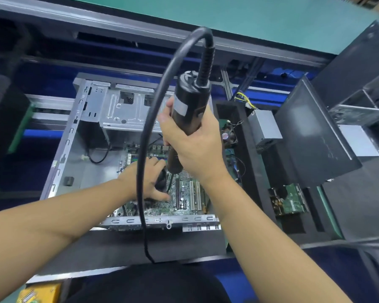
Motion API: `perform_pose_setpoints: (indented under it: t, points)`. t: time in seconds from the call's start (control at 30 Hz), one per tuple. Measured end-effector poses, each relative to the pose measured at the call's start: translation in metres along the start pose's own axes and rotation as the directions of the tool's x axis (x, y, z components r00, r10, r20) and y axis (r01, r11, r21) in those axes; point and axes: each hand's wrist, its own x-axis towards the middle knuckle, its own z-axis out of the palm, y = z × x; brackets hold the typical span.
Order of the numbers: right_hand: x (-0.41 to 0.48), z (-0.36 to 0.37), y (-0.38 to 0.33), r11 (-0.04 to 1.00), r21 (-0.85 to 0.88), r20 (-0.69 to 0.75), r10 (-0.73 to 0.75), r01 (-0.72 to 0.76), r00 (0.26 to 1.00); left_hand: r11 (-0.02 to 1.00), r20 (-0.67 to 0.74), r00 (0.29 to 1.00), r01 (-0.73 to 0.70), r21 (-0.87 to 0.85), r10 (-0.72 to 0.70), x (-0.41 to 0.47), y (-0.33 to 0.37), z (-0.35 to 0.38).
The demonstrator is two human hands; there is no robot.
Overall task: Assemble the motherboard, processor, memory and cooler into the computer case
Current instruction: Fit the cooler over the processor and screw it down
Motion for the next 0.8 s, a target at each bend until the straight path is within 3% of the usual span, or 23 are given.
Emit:
perform_pose_setpoints:
  t: [0.17, 0.4, 0.8]
  points:
    - [0.0015, -0.0069, 0.0027, 0.994, 0.045, 0.165, 0.095, -0.103, 0.982, 0.999, 0.025, 0.999, -0.024, -0.03, 0.025, 0.0011, -0.0011, 0.0002]
    - [-0.0029, -0.0088, 0.0013, 0.992, -0.012, 0.131, 0.124, -0.124, 0.984, 0.999, 0.039, 0.998, -0.039, -0.005, 0.039, 0.001, -0.0011, -0.0004]
    - [-0.007, -0.0095, 0.0036, 0.993, 0.057, 0.14, 0.098, -0.107, 0.985, 1.0, 0.069, 0.998, -0.007, 0.01, 0.006, 0.001, 0.0014, -0.0014]
